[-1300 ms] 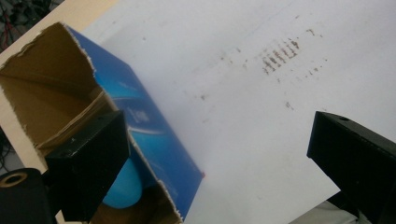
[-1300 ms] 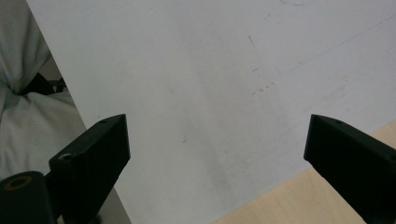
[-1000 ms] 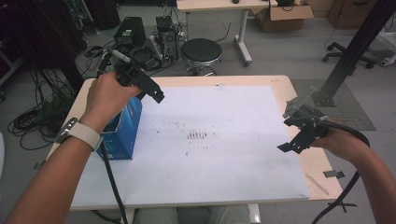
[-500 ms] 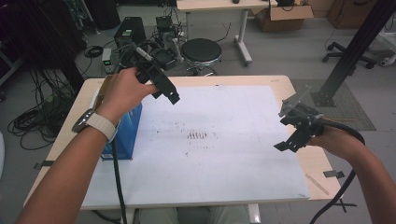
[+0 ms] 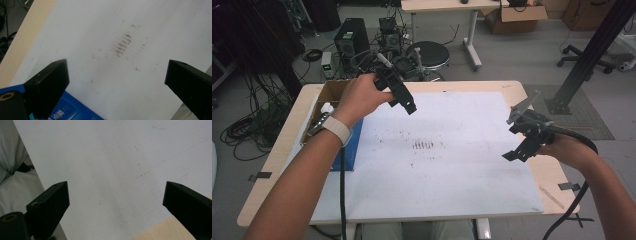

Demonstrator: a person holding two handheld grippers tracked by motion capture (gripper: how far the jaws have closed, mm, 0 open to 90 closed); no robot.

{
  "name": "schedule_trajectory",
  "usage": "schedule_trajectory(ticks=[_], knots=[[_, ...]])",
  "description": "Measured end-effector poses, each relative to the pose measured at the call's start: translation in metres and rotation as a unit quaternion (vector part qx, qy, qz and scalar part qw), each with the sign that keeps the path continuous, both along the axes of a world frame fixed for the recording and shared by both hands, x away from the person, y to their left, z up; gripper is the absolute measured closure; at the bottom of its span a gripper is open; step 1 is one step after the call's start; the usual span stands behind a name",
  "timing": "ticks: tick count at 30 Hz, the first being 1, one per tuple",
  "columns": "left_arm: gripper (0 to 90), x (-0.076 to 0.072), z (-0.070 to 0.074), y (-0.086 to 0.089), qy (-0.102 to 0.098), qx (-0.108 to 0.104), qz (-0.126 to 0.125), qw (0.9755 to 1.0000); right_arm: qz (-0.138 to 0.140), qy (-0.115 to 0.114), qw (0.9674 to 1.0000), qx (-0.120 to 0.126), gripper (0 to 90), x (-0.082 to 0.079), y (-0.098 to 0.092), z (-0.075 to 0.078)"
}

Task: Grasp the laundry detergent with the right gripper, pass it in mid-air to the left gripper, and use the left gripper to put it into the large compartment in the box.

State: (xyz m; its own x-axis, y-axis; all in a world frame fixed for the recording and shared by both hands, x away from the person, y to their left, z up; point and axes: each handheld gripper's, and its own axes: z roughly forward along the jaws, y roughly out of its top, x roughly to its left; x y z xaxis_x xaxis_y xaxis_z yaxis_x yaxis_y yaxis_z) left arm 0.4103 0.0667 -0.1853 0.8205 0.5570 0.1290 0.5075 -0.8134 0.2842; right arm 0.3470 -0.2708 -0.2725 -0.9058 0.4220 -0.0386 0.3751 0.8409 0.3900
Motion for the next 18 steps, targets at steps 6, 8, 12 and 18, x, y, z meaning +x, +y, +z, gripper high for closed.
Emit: schedule_trajectory(ticks=[6, 8, 12, 18], knots=[[6.2, 0.001, -0.004, -0.01, 0.003, 0.0, -0.038, 0.9993, -0.001, 0.0, 1.0, 0.0, 6.7, 0.0, 0.001, 0.0], [6.1, 0.002, -0.005, -0.012, 0.005, -0.002, -0.045, 0.999, 0.0, 0.001, 1.0, 0.0, 6.7, -0.001, 0.001, 0.0], [6.2, 0.002, -0.008, -0.017, 0.007, 0.003, -0.05, 0.9987, -0.001, 0.002, 1.0, -0.001, 6.7, 0.001, 0.001, -0.001], [6.2, 0.002, -0.009, -0.021, 0.006, 0.002, -0.06, 0.9982, 0.0, 0.002, 1.0, 0.0, 6.7, 0.002, 0.001, -0.002]])
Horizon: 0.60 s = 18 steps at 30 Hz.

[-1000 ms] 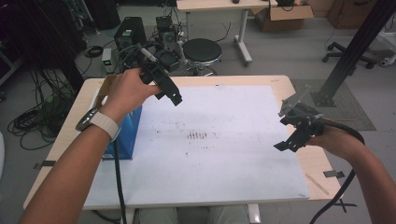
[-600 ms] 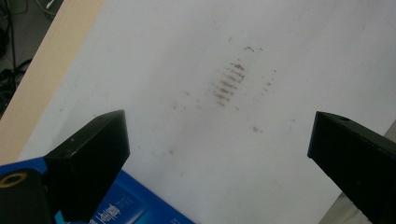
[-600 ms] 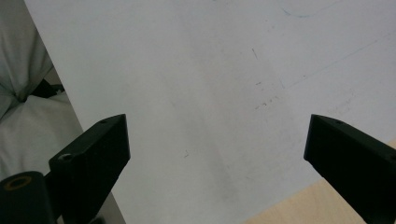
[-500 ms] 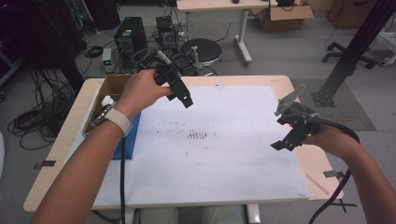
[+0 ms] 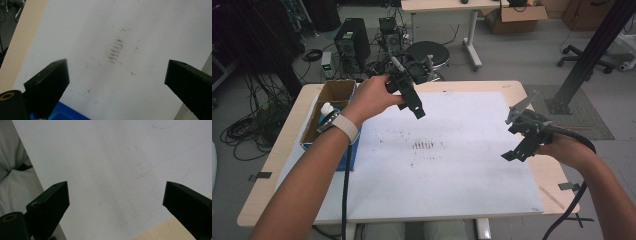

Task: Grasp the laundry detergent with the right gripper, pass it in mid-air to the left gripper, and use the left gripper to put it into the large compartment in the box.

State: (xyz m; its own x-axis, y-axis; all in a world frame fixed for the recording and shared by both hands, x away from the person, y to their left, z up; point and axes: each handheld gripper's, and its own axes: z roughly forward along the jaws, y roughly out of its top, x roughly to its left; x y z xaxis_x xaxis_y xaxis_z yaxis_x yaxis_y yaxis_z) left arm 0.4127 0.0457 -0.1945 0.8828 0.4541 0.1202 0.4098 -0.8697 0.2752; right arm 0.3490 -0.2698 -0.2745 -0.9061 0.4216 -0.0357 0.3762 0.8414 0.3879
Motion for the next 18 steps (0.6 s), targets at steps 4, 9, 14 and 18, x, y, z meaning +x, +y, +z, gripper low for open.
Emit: schedule_trajectory(ticks=[4, 9, 14, 18], knots=[[6.3, -0.0012, -0.001, -0.0006, -0.003, -0.005, 0.0, 1.0, -0.003, 0.001, 1.0, 0.0, 6.7, -0.0025, 0.0, -0.0008], [6.4, -0.004, -0.0002, -0.0009, -0.002, 0.001, -0.002, 1.0, -0.003, 0.0, 1.0, -0.001, 6.7, -0.0051, -0.0006, -0.0008], [6.4, -0.0045, -0.0015, -0.0017, -0.003, 0.004, -0.005, 1.0, -0.004, -0.001, 1.0, 0.0, 6.6, -0.0057, -0.0012, -0.0001], [6.4, -0.0045, -0.0011, -0.0026, -0.001, 0.004, -0.003, 1.0, -0.001, -0.001, 1.0, 0.0, 6.7, -0.0058, 0.0, -0.0005]])
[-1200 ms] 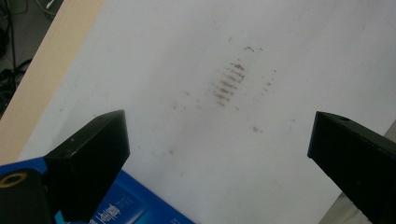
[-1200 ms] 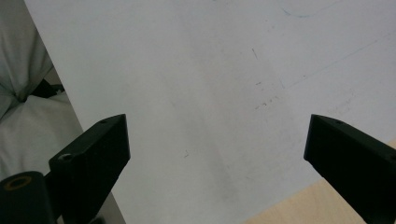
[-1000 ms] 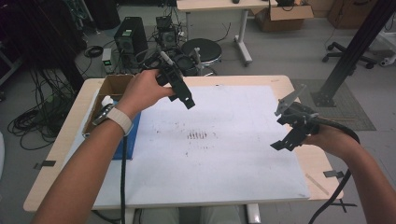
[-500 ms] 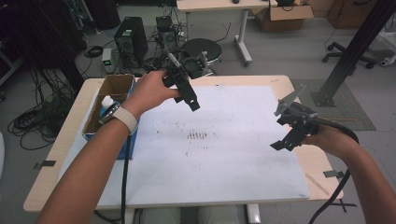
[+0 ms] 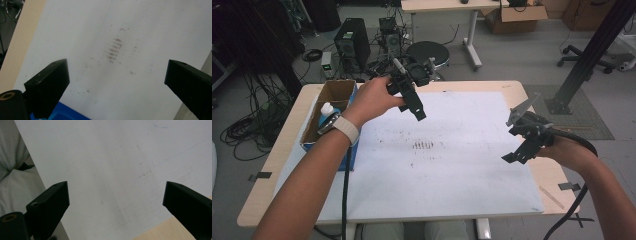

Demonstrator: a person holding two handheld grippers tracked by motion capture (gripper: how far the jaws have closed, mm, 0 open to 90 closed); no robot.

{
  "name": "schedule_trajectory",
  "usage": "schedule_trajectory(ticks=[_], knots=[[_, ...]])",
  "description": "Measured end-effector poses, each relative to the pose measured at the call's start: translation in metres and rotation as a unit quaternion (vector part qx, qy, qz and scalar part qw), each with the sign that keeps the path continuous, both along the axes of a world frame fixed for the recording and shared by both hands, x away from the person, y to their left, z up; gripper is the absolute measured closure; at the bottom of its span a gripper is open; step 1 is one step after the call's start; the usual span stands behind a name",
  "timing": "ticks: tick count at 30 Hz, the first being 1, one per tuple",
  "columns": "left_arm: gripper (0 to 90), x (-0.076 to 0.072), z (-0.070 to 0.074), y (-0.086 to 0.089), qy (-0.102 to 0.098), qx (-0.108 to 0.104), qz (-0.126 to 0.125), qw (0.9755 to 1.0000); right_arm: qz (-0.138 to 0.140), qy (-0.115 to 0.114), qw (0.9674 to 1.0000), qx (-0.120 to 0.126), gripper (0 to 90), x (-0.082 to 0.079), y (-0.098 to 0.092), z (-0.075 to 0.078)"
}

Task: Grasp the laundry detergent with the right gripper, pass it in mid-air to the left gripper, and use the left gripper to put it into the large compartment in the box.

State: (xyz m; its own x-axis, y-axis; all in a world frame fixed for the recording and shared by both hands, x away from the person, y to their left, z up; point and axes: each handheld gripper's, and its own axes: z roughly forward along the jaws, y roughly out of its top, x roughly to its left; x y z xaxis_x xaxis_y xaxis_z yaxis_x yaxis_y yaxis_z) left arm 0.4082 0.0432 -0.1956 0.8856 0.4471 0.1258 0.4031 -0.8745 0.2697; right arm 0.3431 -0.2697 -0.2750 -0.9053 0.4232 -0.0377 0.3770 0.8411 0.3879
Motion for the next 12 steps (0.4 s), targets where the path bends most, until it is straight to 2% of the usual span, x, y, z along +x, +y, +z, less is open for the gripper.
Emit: schedule_trajectory(ticks=[6, 12], knots=[[6.4, -0.0007, 0.0003, 0.0006, -0.001, 0.002, 0.0, 1.0, -0.001, 0.001, 1.0, -0.002, 6.7, -0.0012, 0.001, -0.0004], [6.2, -0.0035, 0.002, 0.0015, -0.003, -0.005, -0.001, 1.0, -0.001, 0.0, 1.0, 0.0, 6.3, -0.0033, 0.0007, -0.0026]])
